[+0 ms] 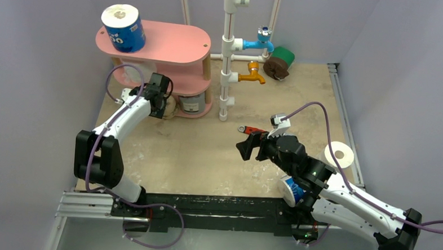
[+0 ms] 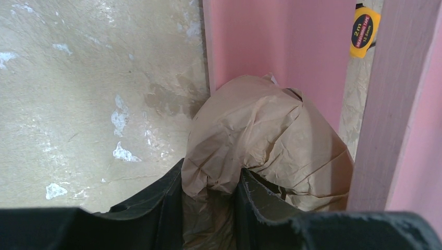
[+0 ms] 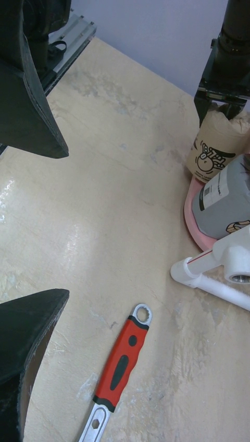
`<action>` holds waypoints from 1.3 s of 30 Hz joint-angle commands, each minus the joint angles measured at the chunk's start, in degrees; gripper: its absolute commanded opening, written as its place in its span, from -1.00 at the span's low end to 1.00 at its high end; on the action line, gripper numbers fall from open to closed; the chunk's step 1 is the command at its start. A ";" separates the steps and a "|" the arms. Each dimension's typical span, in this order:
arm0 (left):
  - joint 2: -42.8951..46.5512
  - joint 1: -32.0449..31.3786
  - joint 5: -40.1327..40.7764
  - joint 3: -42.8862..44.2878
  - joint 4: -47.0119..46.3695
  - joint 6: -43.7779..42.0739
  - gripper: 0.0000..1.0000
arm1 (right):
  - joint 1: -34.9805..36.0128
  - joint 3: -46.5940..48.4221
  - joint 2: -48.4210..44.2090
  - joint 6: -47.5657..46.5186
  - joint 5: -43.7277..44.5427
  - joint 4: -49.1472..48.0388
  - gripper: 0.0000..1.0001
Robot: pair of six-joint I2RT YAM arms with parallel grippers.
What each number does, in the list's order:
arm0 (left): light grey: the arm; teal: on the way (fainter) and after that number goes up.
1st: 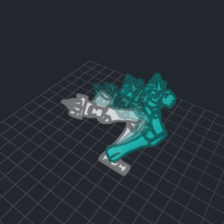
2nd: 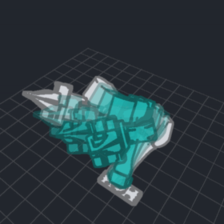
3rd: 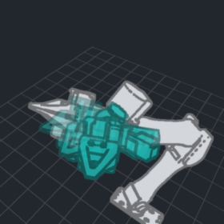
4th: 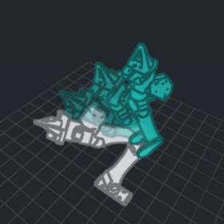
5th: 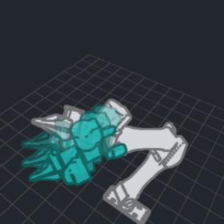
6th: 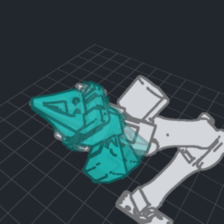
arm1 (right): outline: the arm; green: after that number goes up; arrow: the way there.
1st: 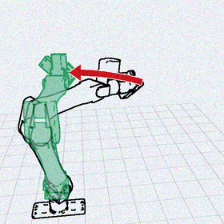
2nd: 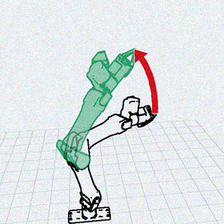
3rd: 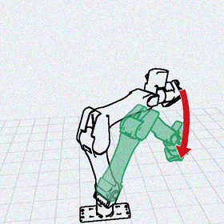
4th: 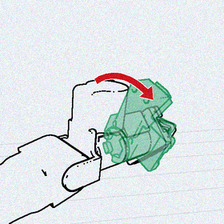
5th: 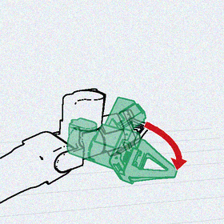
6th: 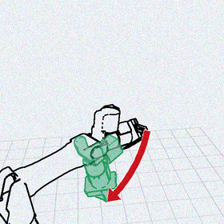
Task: Place and organize the paper towels onto the shelf
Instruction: Place the paper towel on the shelf.
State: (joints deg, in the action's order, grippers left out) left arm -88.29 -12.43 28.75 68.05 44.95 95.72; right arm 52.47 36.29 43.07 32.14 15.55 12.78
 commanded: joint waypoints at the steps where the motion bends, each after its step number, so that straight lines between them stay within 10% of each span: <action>1: -0.23 0.36 -0.26 2.05 -3.07 -1.35 -0.36 | -0.12 -0.13 -0.15 0.38 1.15 -1.79 0.98; 39: 7.30 0.38 -3.71 -5.39 -12.66 -9.84 0.02 | -0.15 -0.50 0.23 0.36 0.79 -2.13 0.98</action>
State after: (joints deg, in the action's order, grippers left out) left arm -82.78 -12.40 25.82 63.16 36.42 89.21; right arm 52.47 36.21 43.16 32.14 15.55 12.71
